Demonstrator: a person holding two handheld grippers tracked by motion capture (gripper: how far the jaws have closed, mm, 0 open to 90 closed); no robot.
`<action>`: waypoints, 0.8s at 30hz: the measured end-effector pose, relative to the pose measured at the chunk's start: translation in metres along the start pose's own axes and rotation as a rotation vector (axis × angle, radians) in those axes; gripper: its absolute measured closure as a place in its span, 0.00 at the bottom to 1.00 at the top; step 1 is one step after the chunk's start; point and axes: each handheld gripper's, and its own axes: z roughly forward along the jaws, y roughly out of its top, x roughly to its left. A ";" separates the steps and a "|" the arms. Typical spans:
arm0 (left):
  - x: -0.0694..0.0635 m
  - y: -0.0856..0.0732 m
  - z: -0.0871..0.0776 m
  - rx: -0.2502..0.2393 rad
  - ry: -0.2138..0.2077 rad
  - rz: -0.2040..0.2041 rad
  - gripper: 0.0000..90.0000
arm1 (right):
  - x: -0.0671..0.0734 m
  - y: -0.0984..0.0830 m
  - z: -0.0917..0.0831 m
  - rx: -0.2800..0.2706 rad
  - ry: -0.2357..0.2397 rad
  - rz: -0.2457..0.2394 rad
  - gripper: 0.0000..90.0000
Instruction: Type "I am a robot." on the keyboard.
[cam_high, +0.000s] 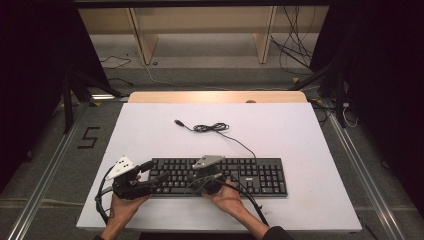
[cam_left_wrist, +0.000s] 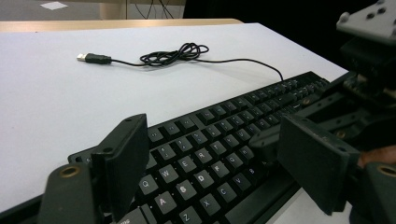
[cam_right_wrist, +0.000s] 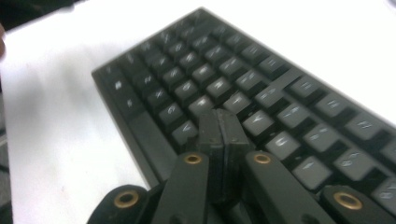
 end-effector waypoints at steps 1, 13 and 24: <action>0.000 0.000 0.000 0.000 0.000 0.001 0.27 | -0.002 0.001 -0.003 -0.012 0.004 0.006 1.00; -0.001 0.000 0.000 0.000 0.000 0.002 0.27 | -0.015 0.004 -0.025 -0.088 -0.005 0.049 0.52; 0.000 0.000 0.000 0.000 -0.001 0.002 0.27 | -0.023 0.004 -0.039 -0.129 -0.030 0.057 0.31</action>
